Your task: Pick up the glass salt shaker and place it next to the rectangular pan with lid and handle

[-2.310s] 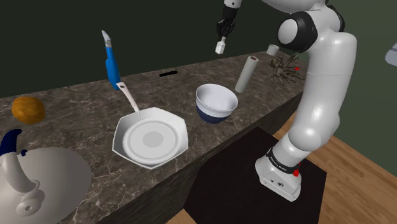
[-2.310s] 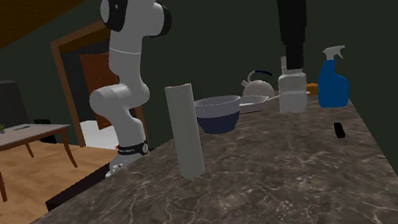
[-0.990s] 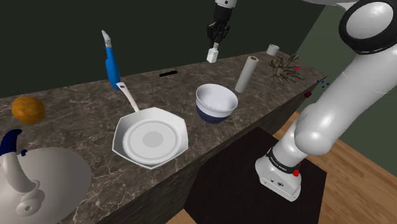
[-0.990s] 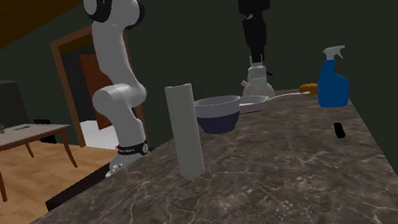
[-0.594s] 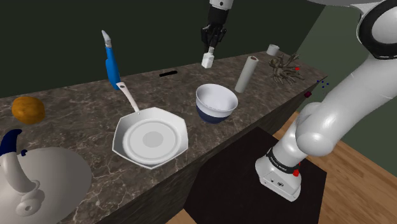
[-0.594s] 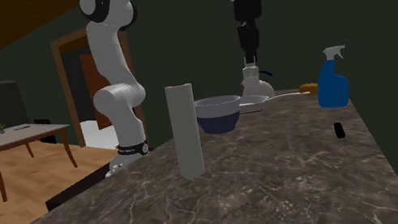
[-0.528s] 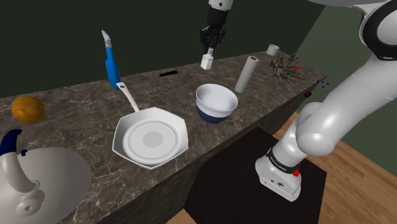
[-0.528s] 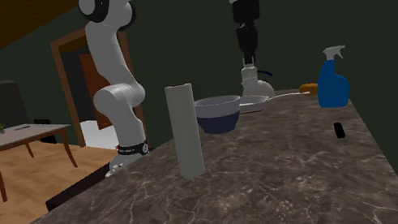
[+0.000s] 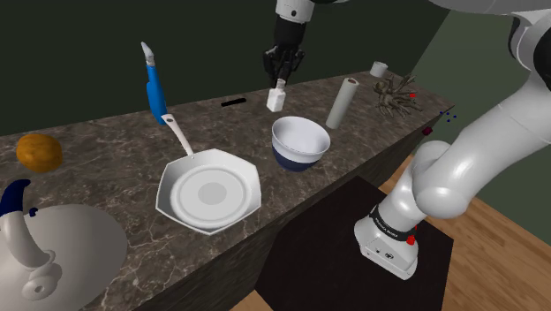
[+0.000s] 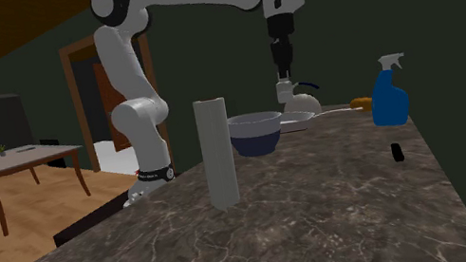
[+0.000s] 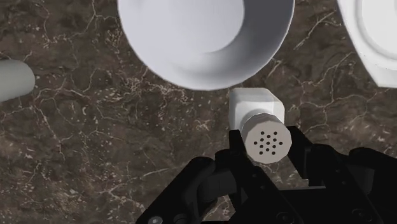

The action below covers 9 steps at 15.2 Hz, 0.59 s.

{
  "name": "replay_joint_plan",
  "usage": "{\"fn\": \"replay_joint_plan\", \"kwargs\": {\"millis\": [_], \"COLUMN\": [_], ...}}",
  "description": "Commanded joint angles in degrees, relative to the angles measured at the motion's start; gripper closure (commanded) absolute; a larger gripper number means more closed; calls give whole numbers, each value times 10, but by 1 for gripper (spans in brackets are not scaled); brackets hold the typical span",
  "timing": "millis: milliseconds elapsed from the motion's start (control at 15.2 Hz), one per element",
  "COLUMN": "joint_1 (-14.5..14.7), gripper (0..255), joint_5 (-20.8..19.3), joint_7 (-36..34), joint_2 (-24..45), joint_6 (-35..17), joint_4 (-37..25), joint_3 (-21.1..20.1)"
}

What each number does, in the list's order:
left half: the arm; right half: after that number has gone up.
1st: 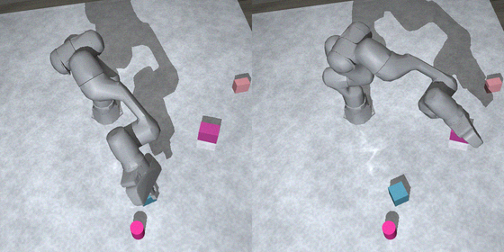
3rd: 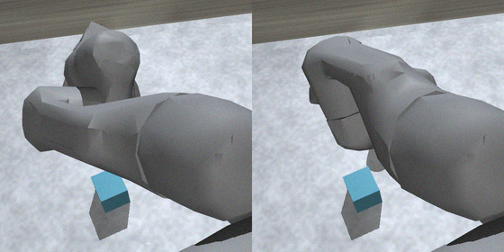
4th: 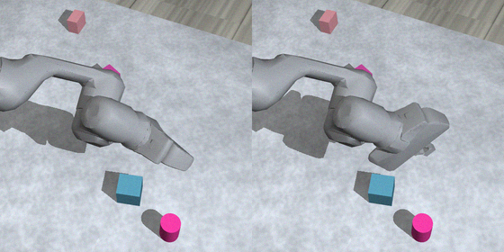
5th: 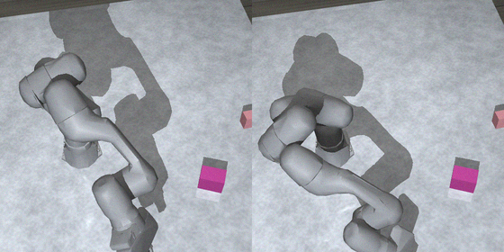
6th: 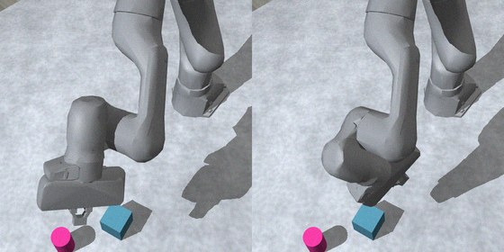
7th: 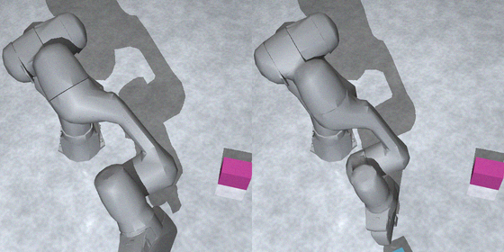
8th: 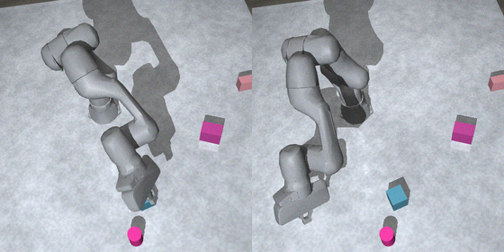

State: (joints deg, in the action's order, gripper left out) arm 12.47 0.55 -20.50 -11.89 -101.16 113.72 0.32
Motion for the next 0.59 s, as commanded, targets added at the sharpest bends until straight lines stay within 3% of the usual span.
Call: {"fn": "replay_joint_plan", "kwargs": {"millis": [0,528], "joint_1": [11,58], "gripper": [255,255], "joint_5": [4,20], "joint_7": [-27,-138], "joint_2": [-5,-5], "joint_6": [2,-3], "joint_4": [2,5], "joint_3": [-17,-85]}}
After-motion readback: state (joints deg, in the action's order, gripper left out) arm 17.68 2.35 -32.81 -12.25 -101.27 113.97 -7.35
